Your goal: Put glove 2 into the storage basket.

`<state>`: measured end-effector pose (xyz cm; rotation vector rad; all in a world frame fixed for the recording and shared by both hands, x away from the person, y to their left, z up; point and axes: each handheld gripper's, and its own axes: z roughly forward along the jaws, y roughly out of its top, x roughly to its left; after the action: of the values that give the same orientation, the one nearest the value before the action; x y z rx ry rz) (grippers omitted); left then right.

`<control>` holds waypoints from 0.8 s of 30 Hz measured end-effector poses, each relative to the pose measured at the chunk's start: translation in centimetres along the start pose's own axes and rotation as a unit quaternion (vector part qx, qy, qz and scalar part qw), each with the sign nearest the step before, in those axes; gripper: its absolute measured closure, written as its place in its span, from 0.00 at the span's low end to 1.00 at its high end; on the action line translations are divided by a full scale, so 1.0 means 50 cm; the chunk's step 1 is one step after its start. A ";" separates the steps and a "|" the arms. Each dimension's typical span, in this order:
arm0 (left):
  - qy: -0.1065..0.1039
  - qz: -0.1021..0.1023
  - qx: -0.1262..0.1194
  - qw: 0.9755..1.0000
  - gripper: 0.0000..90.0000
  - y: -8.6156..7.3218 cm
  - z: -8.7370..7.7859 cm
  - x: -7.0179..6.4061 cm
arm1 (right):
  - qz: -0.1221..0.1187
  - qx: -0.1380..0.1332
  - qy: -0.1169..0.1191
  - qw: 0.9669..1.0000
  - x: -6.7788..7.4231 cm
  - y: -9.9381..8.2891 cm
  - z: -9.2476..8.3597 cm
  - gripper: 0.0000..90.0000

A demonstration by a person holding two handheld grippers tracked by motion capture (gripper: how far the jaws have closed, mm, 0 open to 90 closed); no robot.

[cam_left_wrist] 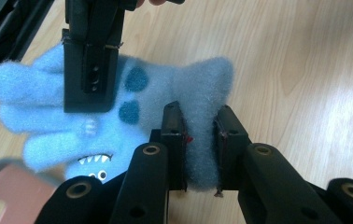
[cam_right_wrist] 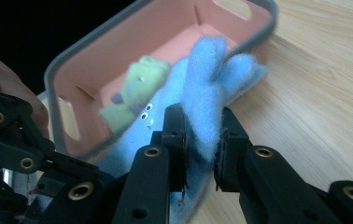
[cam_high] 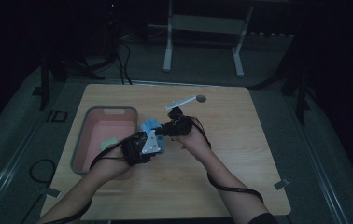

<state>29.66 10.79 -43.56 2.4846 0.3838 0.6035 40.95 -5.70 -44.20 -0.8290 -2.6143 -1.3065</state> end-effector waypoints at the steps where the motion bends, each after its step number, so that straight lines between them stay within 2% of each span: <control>1: 0.005 -0.001 0.000 1.000 0.87 -0.005 -0.005 0.001 | -0.001 0.001 0.003 1.000 0.004 0.005 0.006 0.86; 3: 0.005 -0.001 0.000 1.000 0.87 -0.005 -0.005 0.001 | -0.004 0.000 0.004 1.000 0.007 0.009 0.012 0.86; 4: 0.009 -0.007 0.007 1.000 0.87 -0.022 -0.021 0.007 | -0.003 0.000 0.013 1.000 0.015 0.018 0.026 0.86; 8: 0.013 -0.014 0.016 1.000 0.87 -0.042 -0.038 0.013 | -0.010 0.003 0.010 1.000 0.032 0.034 0.051 0.86; 14: 0.026 -0.026 0.029 0.999 0.87 -0.079 -0.061 0.021 | -0.009 0.006 0.028 1.000 0.052 0.059 0.092 0.86; 18: 0.031 -0.037 0.038 0.998 0.87 -0.107 -0.080 0.029 | -0.024 0.017 0.025 0.999 0.073 0.079 0.123 0.86; 24: 0.036 -0.053 0.057 0.996 0.87 -0.148 -0.103 0.030 | -0.023 0.020 0.047 0.998 0.101 0.099 0.171 0.86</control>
<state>27.39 19.63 -43.44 2.5360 0.5886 0.6442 40.47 5.37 -44.42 -0.6885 -2.5929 -1.2660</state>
